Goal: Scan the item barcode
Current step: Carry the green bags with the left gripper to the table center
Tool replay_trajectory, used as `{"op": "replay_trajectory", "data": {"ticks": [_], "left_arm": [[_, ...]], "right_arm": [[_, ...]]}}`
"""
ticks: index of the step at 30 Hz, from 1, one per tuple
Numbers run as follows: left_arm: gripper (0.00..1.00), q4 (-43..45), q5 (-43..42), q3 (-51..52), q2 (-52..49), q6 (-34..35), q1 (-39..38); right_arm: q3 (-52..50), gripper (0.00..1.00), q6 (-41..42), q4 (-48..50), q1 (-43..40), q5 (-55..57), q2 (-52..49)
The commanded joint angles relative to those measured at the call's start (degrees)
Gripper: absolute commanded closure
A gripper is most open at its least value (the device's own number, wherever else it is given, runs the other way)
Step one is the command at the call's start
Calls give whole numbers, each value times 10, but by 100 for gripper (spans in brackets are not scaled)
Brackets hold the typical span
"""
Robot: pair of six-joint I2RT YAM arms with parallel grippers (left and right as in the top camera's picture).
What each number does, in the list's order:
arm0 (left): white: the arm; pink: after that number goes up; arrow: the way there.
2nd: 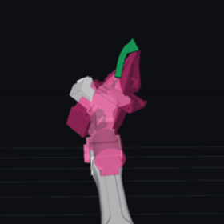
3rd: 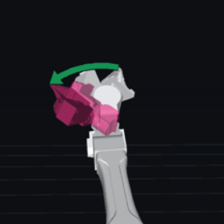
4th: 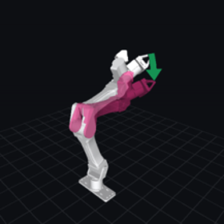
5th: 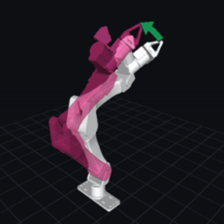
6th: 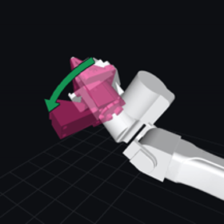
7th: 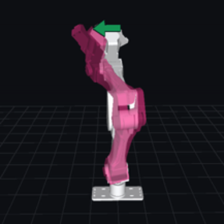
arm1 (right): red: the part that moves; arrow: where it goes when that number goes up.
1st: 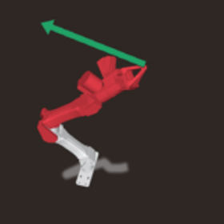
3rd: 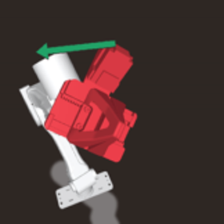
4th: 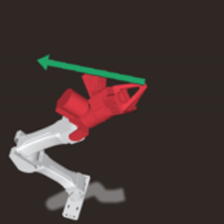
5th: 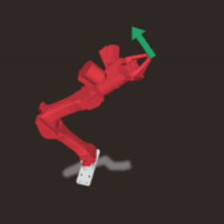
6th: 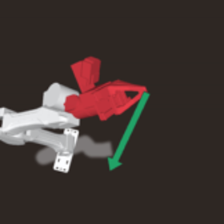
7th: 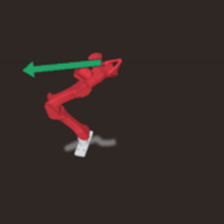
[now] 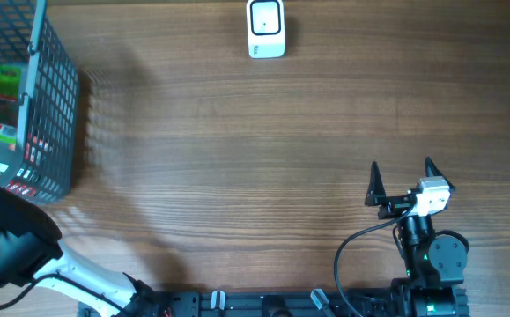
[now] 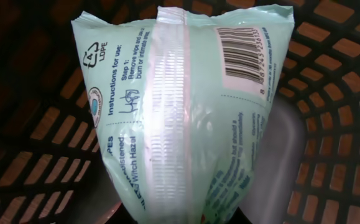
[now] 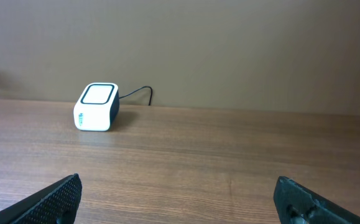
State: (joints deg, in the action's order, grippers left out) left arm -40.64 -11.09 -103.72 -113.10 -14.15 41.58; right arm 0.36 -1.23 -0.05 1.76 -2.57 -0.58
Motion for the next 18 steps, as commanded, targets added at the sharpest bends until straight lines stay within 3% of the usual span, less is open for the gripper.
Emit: {"op": "replay_trajectory", "data": {"ticks": [1,5,8,11,14,18], "left_arm": [[96,28,-11,-7,42,63,0],[96,87,-11,-7,147,79,-1],[96,138,-27,-7,248,160,-1],[96,158,-113,-7,348,289,-11],[96,115,-160,-7,407,372,-59],[96,-45,-165,-5,437,377,-212]], "right_arm": [[-1,0,-2,2,-2,-5,3],[-1,0,-2,2,-2,-5,3],[-1,1,-2,2,-2,-5,3],[-1,0,-2,2,-2,-5,3],[-1,0,-3,2,-2,-5,3],[-1,0,-2,2,-2,-5,3]]}}
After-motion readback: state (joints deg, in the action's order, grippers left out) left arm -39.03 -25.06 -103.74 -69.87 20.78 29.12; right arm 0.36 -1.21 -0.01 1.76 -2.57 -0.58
